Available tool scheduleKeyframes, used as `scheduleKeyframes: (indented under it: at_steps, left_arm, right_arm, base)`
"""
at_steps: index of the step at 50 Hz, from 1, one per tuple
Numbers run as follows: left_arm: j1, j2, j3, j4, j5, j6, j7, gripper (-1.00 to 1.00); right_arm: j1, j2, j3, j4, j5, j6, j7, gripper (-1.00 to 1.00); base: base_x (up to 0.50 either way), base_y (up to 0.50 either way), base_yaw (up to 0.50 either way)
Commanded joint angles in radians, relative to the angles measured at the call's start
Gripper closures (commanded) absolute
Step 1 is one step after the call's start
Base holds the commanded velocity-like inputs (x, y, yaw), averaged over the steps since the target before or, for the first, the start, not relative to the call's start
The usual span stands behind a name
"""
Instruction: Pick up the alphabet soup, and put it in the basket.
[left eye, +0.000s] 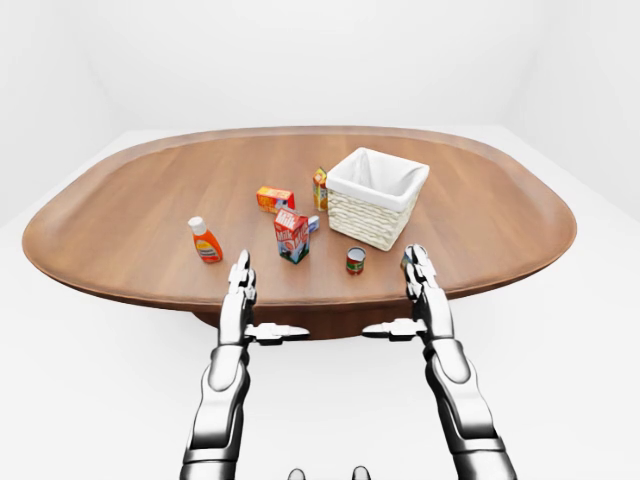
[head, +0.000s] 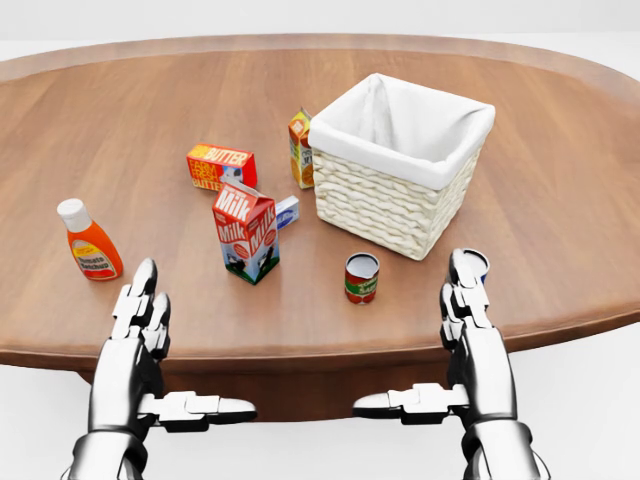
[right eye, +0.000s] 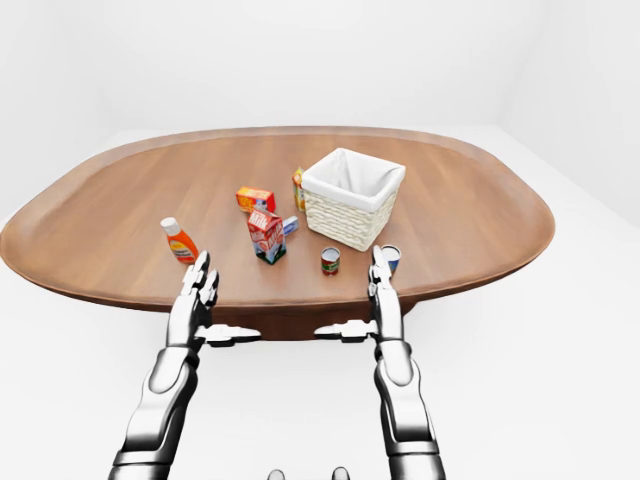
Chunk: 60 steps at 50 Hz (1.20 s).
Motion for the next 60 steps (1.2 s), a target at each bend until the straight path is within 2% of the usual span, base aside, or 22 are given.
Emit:
scheduleKeyframes:
  at_steps: [1, 3, 4, 10, 11, 13, 17, 19, 22, 24, 26, 29, 39, 60]
  left_arm:
    - [-0.039, 0.019, 0.035, 0.105, -0.033, -0.027, -0.035, -1.00]
    - [-0.038, 0.019, 0.036, 0.097, -0.039, -0.017, -0.037, -1.00]
    - [-0.034, 0.018, 0.036, 0.085, -0.052, -0.003, -0.044, -1.00]
    - [-0.029, 0.021, 0.039, 0.067, -0.048, -0.005, -0.036, -1.00]
    - [-0.026, 0.021, 0.039, 0.057, -0.048, -0.002, -0.035, -1.00]
    - [-0.011, 0.024, 0.043, 0.003, -0.041, 0.010, -0.026, -1.00]
    - [0.002, 0.025, 0.049, -0.048, -0.037, 0.025, -0.023, -1.00]
    - [0.013, 0.023, 0.050, -0.079, -0.037, 0.042, -0.023, -1.00]
    - [0.014, 0.026, 0.060, -0.102, -0.033, 0.045, -0.017, -1.00]
    - [0.018, 0.029, 0.074, -0.137, -0.046, 0.065, -0.019, -1.00]
    - [0.018, 0.030, 0.080, -0.147, -0.051, 0.072, -0.020, -1.00]
    - [0.032, 0.033, 0.096, -0.207, -0.061, 0.095, -0.016, -1.00]
    - [0.044, 0.039, 0.140, -0.293, -0.091, 0.095, -0.014, -1.00]
    - [0.047, 0.040, 0.157, -0.300, -0.099, 0.095, -0.012, -1.00]
  right_arm:
    - [-0.026, -0.016, -0.028, 0.073, -0.003, -0.036, 0.011, -1.00]
    - [-0.025, -0.016, -0.028, 0.069, -0.002, -0.035, 0.012, -1.00]
    - [-0.023, -0.016, -0.027, 0.063, -0.001, -0.033, 0.014, -1.00]
    - [-0.007, -0.015, -0.025, 0.014, 0.000, -0.012, 0.016, -1.00]
    - [-0.008, -0.016, -0.027, 0.013, 0.003, -0.013, 0.018, -1.00]
    - [0.001, -0.016, -0.030, -0.030, 0.010, 0.011, 0.022, -1.00]
    - [0.008, -0.018, -0.033, -0.058, -0.001, 0.007, 0.017, -1.00]
    - [0.011, -0.018, -0.038, -0.077, 0.016, 0.027, 0.029, -1.00]
    - [0.016, -0.020, -0.044, -0.108, 0.018, 0.038, 0.031, -1.00]
    - [0.025, -0.025, -0.039, -0.140, -0.023, 0.012, 0.014, -1.00]
    - [0.032, -0.022, -0.042, -0.171, -0.022, 0.029, 0.019, -1.00]
    - [0.040, -0.020, -0.045, -0.206, -0.015, 0.049, 0.028, -1.00]
    - [0.042, -0.022, -0.063, -0.260, -0.003, 0.079, 0.036, -1.00]
    - [0.052, -0.018, -0.061, -0.288, 0.013, 0.078, 0.050, -1.00]
  base:
    - [0.00, 0.00, 0.00]
    - [0.00, 0.00, 0.00]
    - [0.00, 0.00, 0.00]
    - [0.00, 0.00, 0.00]
    - [0.00, 0.00, 0.00]
    - [0.00, 0.00, 0.00]
    - [0.00, 0.00, 0.00]
    - [0.00, 0.00, 0.00]
    - [0.00, 0.00, 0.00]
    - [0.00, 0.00, 0.00]
    - [0.00, 0.00, 0.00]
    - [0.00, 0.00, 0.00]
    - [0.00, 0.00, 0.00]
    - [0.00, -0.08, 0.00]
